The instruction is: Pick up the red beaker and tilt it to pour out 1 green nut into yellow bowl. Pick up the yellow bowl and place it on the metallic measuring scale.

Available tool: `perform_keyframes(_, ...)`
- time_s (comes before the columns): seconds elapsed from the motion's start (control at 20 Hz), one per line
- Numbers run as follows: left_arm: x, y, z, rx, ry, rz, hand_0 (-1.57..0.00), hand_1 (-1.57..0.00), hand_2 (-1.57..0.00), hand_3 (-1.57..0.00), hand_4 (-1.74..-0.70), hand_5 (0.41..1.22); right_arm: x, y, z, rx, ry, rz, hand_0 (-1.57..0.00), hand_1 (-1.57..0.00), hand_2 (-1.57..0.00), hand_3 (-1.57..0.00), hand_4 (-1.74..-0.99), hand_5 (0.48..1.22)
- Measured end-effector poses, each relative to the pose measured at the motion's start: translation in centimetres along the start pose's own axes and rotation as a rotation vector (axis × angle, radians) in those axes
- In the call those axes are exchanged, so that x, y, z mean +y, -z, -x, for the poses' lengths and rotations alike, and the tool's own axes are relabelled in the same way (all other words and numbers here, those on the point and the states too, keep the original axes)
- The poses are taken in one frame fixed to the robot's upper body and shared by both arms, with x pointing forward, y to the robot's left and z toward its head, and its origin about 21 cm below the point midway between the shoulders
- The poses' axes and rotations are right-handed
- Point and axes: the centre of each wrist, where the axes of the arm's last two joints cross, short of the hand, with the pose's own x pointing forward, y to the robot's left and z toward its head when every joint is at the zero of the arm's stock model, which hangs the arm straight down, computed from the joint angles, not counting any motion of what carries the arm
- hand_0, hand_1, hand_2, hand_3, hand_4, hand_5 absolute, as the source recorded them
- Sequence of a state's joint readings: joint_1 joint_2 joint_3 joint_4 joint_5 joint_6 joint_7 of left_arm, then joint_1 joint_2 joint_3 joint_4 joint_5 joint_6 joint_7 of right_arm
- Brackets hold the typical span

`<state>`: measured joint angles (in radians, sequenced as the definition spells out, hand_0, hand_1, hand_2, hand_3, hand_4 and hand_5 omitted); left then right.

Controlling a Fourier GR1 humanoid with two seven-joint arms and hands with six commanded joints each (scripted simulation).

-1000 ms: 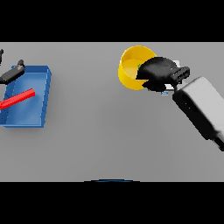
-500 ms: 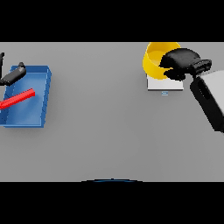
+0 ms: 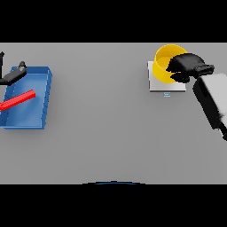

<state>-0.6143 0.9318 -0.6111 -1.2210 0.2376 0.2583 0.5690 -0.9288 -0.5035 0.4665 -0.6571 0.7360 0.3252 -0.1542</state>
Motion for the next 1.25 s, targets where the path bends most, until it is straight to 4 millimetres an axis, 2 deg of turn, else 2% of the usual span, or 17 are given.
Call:
perform_keyframes(0.2,0.5,0.0,0.0,-0.008,-0.016,-0.005,0.0,0.0,0.0,0.0,-0.81,0.728,1.1,0.9,-0.1,0.013,0.027,-0.014,-1.57,-1.48,-1.57,-1.51,-1.727,1.221)
perform_keyframes(0.3,0.1,-0.1,-0.1,-0.013,-0.021,0.0,0.0,0.0,0.0,0.0,-0.81,0.734,1.1,1.0,0.1,0.02,0.029,-0.001,-1.55,-1.42,-1.57,-1.48,-1.721,1.221)
perform_keyframes(0.4,0.1,0.0,0.0,-0.008,-0.016,0.003,0.0,0.0,0.0,0.0,-0.81,0.74,1.1,1.2,0.4,0.013,0.034,-0.015,-1.54,-1.41,-1.57,-1.17,-1.728,1.221)
perform_keyframes(0.45,-0.1,0.0,0.1,-0.01,-0.014,0.006,0.0,0.0,0.0,0.0,-0.81,0.745,1.3,1.3,0.4,0.023,0.046,-0.026,-1.54,-1.44,-1.5,-1.02,-1.659,1.221)
perform_keyframes(0.5,0.1,0.2,0.1,-0.007,-0.016,0.0,0.0,0.0,0.0,0.0,-0.81,0.745,1.1,1.2,0.7,0.021,0.06,-0.035,-1.52,-1.35,-1.35,-0.91,-1.596,1.134)
perform_keyframes(0.55,-0.1,0.2,0.1,-0.005,-0.014,0.006,0.0,0.0,0.0,0.0,-0.81,0.744,1.1,1.2,0.9,0.04,0.072,-0.042,-1.22,-1.08,-1.13,-0.82,-1.548,1.053)
perform_keyframes(0.65,-0.1,0.1,-0.1,-0.004,-0.01,0.01,0.0,0.0,0.0,0.0,-0.81,0.745,1.3,1.4,0.9,0.033,0.085,-0.052,-0.78,-0.69,-0.81,-0.71,-1.47,0.928)
perform_keyframes(0.7,0.2,0.1,-0.1,0.004,-0.01,0.004,0.0,0.0,0.0,0.0,-0.81,0.742,0.6,1.3,1.1,0.027,0.086,-0.048,-0.62,-0.55,-0.69,-0.67,-1.444,0.887)
perform_keyframes(0.8,-0.4,0.3,-0.2,-0.008,-0.001,0.014,0.0,0.0,0.0,0.0,-0.81,0.738,0.8,1.6,0.7,0.033,0.085,-0.067,-0.4,-0.35,-0.52,-0.6,-1.41,0.821)
perform_keyframes(1.0,-0.4,0.6,-0.2,-0.001,-0.015,0.007,0.0,0.0,0.0,0.0,-0.81,0.736,1.5,1.7,1.2,0.01,0.071,-0.085,-0.16,-0.14,-0.29,-0.47,-1.356,0.755)
perform_keyframes(1.25,-0.6,0.4,-0.7,-0.006,-0.03,0.009,0.0,0.0,0.0,0.0,-0.82,0.734,0.9,2.0,0.7,0.001,0.043,-0.113,-0.05,-0.05,-0.12,-0.35,-1.308,0.733)
